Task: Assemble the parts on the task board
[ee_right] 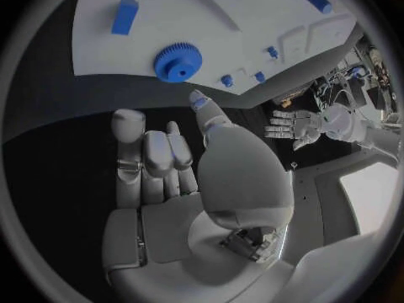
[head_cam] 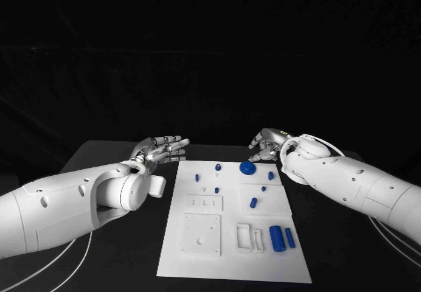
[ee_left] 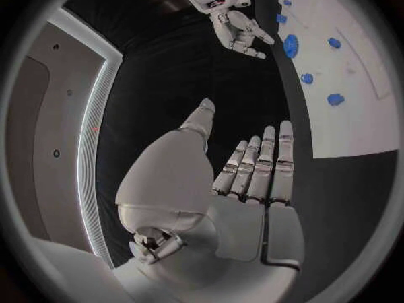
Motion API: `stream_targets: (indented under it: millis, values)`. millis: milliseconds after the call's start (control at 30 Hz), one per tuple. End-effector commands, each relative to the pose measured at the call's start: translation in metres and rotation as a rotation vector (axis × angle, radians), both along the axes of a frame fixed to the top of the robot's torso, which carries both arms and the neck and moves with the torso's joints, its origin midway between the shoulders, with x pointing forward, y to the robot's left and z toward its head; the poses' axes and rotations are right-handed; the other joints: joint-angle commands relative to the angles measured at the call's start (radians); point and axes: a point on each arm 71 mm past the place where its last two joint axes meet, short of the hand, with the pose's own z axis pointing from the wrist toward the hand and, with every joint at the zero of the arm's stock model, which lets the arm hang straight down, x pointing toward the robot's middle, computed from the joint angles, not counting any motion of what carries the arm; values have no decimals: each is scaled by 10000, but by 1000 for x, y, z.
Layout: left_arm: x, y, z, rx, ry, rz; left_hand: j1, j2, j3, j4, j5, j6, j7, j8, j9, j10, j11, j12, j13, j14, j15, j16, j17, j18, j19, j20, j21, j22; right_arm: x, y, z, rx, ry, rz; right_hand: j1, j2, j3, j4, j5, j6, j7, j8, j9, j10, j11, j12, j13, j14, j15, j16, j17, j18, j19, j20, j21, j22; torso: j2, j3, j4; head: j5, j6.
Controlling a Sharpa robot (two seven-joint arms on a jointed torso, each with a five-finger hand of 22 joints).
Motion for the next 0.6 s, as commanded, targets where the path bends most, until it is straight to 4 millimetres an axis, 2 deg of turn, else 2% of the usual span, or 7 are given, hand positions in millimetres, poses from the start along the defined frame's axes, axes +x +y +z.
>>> stream_targets:
  millis: [33,167,267,300,600]
  values:
    - [0,-2,3,-46,-154,-85,31,5,-30,-49,10,46,156,10,-2,-12,-11,-31,-5,16,-16,-32,-12,-12,34,-12,-63,-12,0,3,-10,-216,1342,266,9,-87,-127,61,63,-339,4,-18,-4,67,-12,76,102,72,-16,60,84,78,224,26,54,133,17,2,6,-26,-20]
    - [0,-2,3,-46,-154,-105,31,5,-30,-49,10,46,156,10,-2,-12,-11,-31,-5,16,-16,-32,-12,-12,34,-12,-63,-12,2,7,-13,-257,1575,353,60,-90,-209,144,96,-416,18,-29,-11,74,5,41,157,80,-5,37,140,63,244,30,-26,309,7,3,-2,-56,-37]
    - [0,-4,3,-33,-157,-131,28,21,-37,-83,17,47,156,11,-2,-25,-8,-31,-5,8,-15,-30,-12,-14,28,-10,-71,-11,3,9,-15,-279,1647,360,70,-74,-173,108,429,-507,5,-32,-15,44,-25,-10,135,84,-13,1,127,36,242,29,-77,350,5,5,2,-98,-60]
    - [0,-4,3,-31,-157,-137,28,21,-37,-83,17,47,156,11,-2,-25,-8,-31,-5,8,-15,-30,-12,-14,28,-10,-71,-11,4,10,-15,-284,1645,352,-13,-48,-131,-14,430,-573,6,-37,-19,54,-27,-34,153,98,-24,-27,147,4,276,10,-172,478,1,2,4,-112,-64]
    - [0,-5,3,-25,-156,-179,28,21,-37,-83,17,47,156,11,-2,-25,-8,-31,-5,8,-15,-30,-12,-14,28,-10,-71,-11,6,11,-18,-317,1693,326,-19,-18,-120,11,445,-455,5,-28,-13,68,-23,-16,178,101,-17,-2,184,14,304,16,-207,553,-4,-3,-7,-141,-85]
